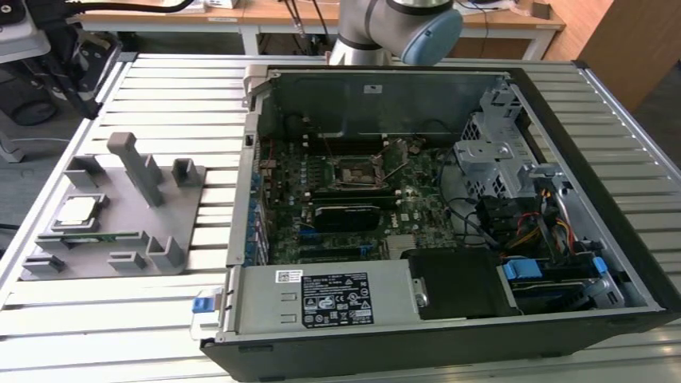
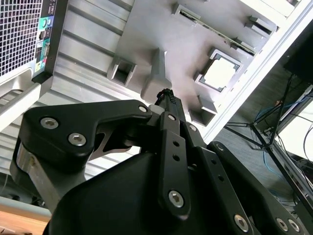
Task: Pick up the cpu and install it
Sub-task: 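Reach for the cpu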
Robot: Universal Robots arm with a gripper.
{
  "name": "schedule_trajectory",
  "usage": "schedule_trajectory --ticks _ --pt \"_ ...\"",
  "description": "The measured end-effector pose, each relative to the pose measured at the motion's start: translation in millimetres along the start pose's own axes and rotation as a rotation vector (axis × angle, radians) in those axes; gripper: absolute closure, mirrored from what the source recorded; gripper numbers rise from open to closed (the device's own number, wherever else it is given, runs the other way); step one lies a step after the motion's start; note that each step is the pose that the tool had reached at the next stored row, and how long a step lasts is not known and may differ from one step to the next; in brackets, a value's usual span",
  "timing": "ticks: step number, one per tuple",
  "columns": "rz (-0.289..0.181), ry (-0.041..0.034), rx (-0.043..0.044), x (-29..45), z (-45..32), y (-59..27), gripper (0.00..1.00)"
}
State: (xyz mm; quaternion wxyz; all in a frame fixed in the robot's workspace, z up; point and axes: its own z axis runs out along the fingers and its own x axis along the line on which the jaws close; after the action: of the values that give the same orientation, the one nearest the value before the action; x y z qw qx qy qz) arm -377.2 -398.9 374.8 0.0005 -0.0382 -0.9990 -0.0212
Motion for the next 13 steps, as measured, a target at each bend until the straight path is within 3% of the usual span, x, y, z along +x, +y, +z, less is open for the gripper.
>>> schedule_trajectory --ticks 13 --pt "0.000 0.0028 0.0003 13.5 0.9 -1.1 0.89"
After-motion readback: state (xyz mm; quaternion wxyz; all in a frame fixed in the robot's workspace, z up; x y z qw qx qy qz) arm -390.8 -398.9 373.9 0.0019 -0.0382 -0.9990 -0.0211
